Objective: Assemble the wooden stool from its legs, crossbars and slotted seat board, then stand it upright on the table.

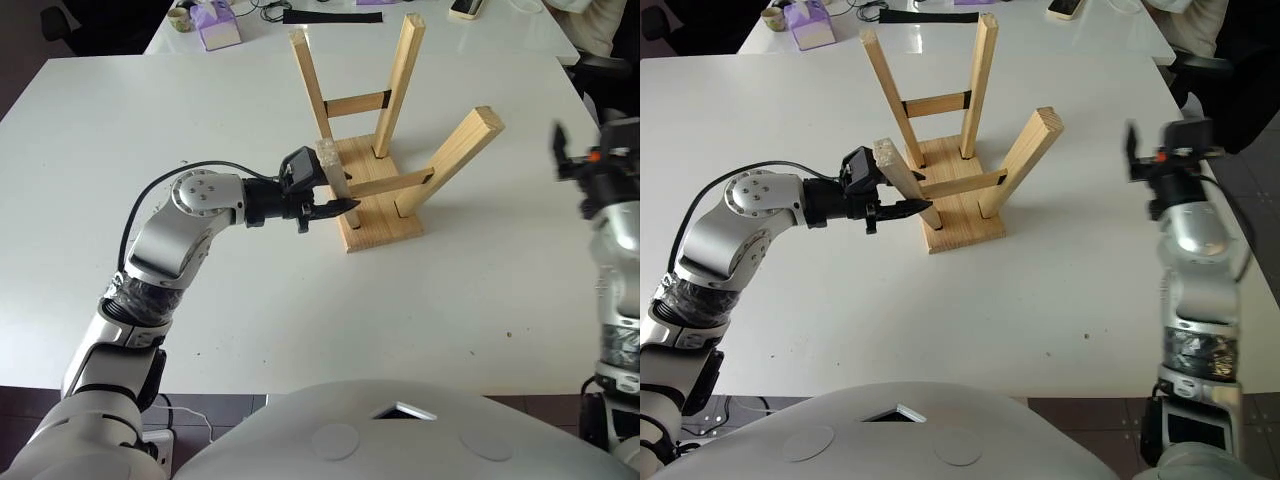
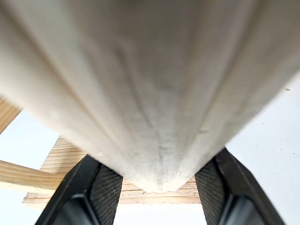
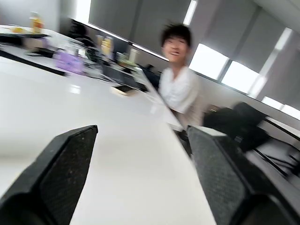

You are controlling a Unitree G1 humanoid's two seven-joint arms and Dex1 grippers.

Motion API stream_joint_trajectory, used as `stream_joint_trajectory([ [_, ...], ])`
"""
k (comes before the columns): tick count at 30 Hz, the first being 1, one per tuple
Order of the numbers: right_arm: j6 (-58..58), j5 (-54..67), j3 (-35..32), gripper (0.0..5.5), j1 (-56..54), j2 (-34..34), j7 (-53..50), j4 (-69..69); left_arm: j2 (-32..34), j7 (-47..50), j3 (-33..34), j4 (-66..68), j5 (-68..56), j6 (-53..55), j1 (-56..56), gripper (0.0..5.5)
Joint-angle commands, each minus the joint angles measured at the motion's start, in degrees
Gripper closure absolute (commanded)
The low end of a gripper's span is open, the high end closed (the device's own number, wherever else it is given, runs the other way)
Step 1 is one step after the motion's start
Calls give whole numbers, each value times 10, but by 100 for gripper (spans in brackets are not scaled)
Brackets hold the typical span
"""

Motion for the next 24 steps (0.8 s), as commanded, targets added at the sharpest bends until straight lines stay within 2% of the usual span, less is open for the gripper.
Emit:
stream_joint_trajectory([
  [1,57,57,225,199,-48,51,112,-211,2,-10,-62,19,37,62,12,345],
  [2,67,52,252,199,-52,43,133,-238,-2,-12,-69,18,37,66,5,345],
  [4,79,42,264,199,-45,26,151,-254,-8,-14,-78,14,37,70,-2,345],
  [10,64,-29,196,199,-9,-7,121,-171,-6,-9,-68,-4,26,81,12,345],
  [21,96,-80,-36,199,-47,-41,13,-3,8,24,-30,-27,18,90,57,345],
  [24,78,-107,-68,199,-65,-49,-17,25,9,27,-31,-28,18,90,60,345],
])
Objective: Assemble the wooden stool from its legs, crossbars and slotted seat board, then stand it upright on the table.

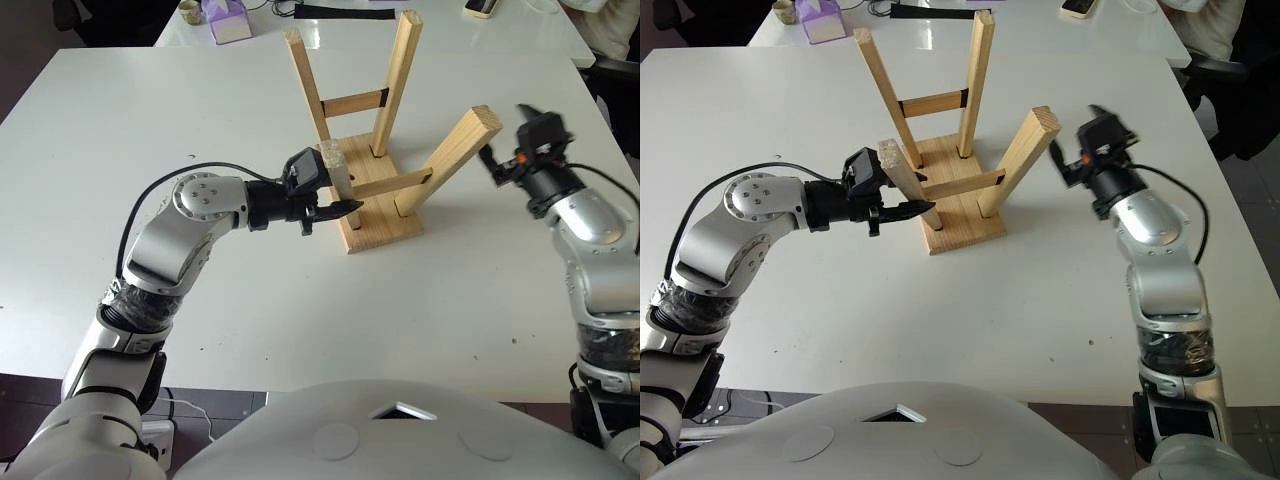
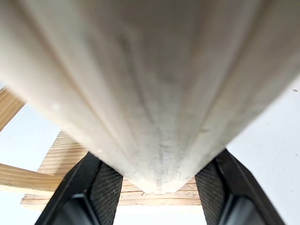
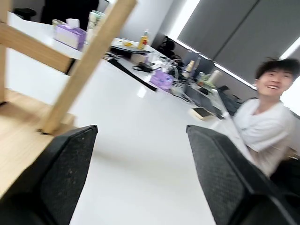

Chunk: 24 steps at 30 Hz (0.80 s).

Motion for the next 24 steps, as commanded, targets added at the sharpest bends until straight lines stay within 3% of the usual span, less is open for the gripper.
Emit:
stream_joint_trajectory([
  [1,-18,-34,-42,199,-31,-13,-35,34,9,-4,-35,21,18,45,42,345],
  [4,-12,-62,-20,199,-39,-15,-36,23,7,-3,-36,21,18,46,39,345],
  [8,115,36,174,199,-77,90,37,-185,0,-2,-43,20,17,50,33,345],
  [10,168,89,230,199,-105,140,48,-257,-8,-4,-51,19,18,53,24,345],
  [12,194,99,223,199,-114,156,52,-269,-12,-3,-56,18,17,56,17,345],
  [17,172,31,160,199,-106,115,49,-195,-19,-3,-60,17,16,55,16,345],
  [24,123,3,131,199,-93,93,44,-135,-24,18,-49,15,16,66,26,345],
])
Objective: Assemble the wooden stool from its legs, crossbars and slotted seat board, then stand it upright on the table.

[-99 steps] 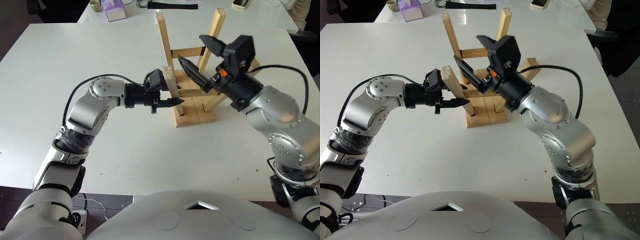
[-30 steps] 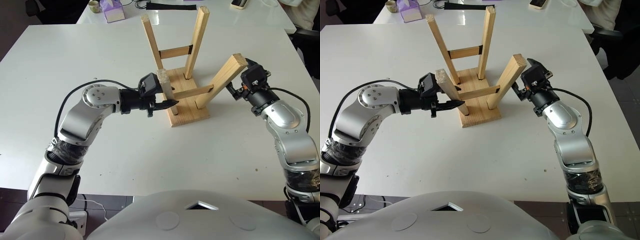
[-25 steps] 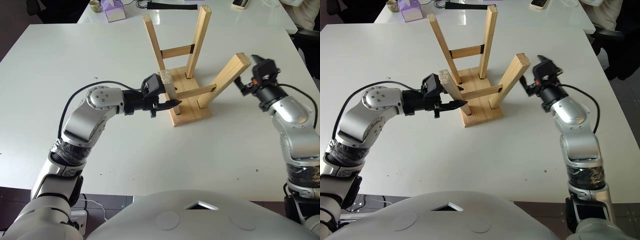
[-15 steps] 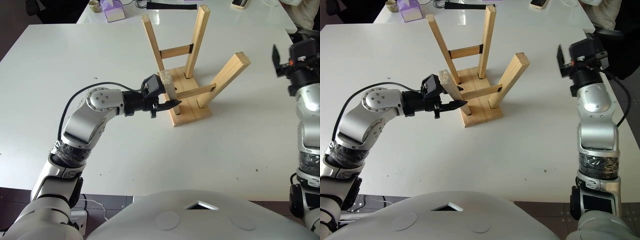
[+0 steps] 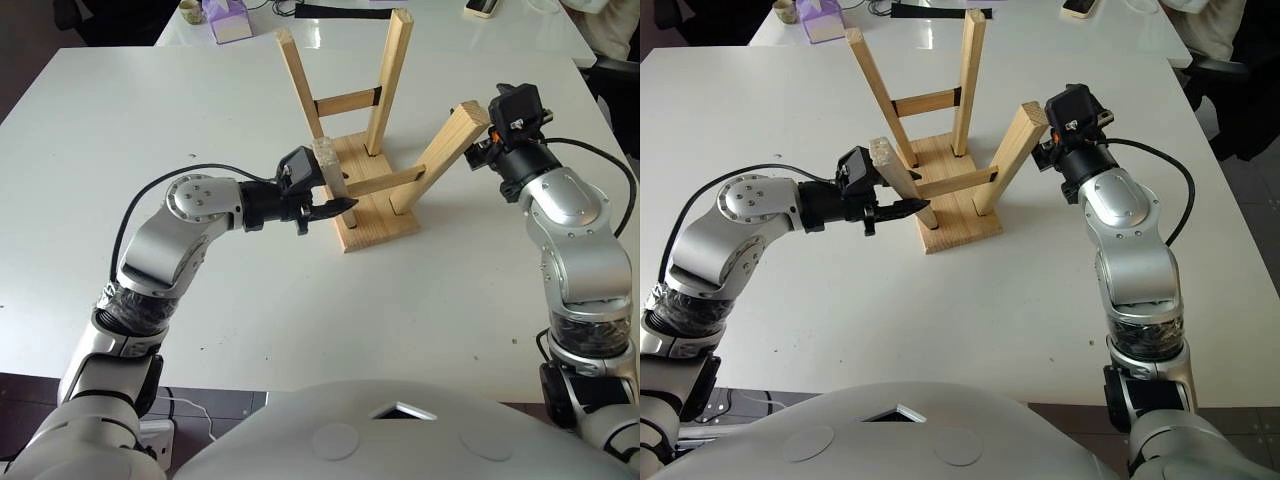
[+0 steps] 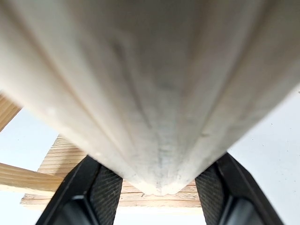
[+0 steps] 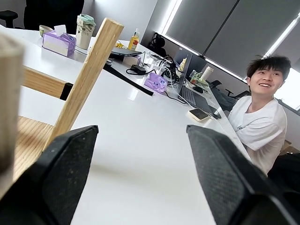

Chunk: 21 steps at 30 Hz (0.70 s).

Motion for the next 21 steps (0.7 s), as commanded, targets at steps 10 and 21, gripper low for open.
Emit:
stream_joint_trajectory([
  [10,-81,20,9,199,-12,17,38,22,-42,30,-50,24,15,79,16,345],
  [21,-93,19,2,199,-13,20,48,40,-38,19,-41,27,30,68,10,218],
])
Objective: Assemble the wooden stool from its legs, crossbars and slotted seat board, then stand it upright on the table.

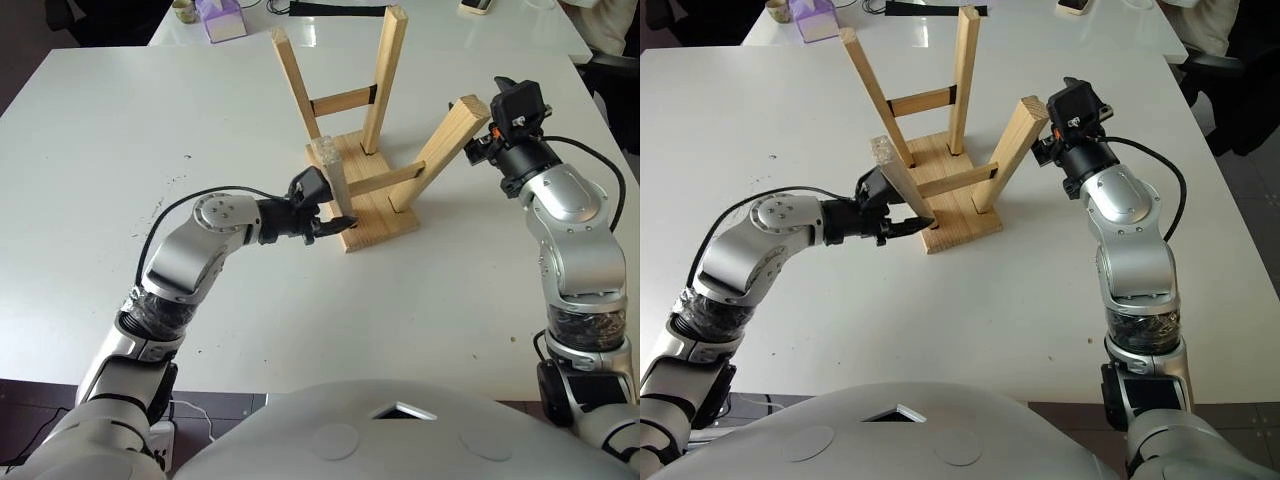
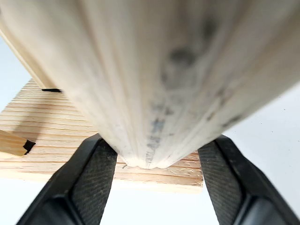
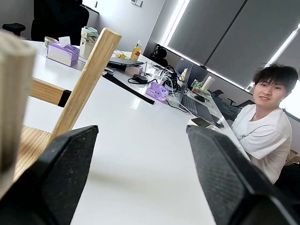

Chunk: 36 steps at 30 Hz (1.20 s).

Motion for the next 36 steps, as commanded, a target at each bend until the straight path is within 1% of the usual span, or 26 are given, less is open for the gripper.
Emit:
stream_joint_trajectory([
  [1,-23,16,16,199,-11,10,26,-3,-3,-16,-13,-2,6,-2,-7,199],
  [8,-37,11,-2,199,-8,-2,34,11,23,-35,25,-22,-4,-17,27,199],
  [18,-46,6,-19,199,4,-14,42,9,58,-55,129,-6,-9,-90,95,199],
  [21,-46,8,-29,199,3,-22,47,11,65,-59,173,-4,-24,-101,122,199],
  [24,-42,8,-51,199,10,-40,52,11,53,-51,246,-2,-71,-102,136,199],
  [26,-41,13,-74,199,11,-50,56,17,30,-19,302,-15,-127,-84,116,199],
  [28,-38,23,-98,199,-1,-54,54,24,14,6,327,-40,-178,-67,85,199],
  [32,-21,62,-139,199,-45,-40,41,16,-16,61,327,-93,-268,-22,21,199],
  [36,-8,101,-166,199,-57,-46,50,17,-11,57,293,-100,-269,-13,17,199],
])
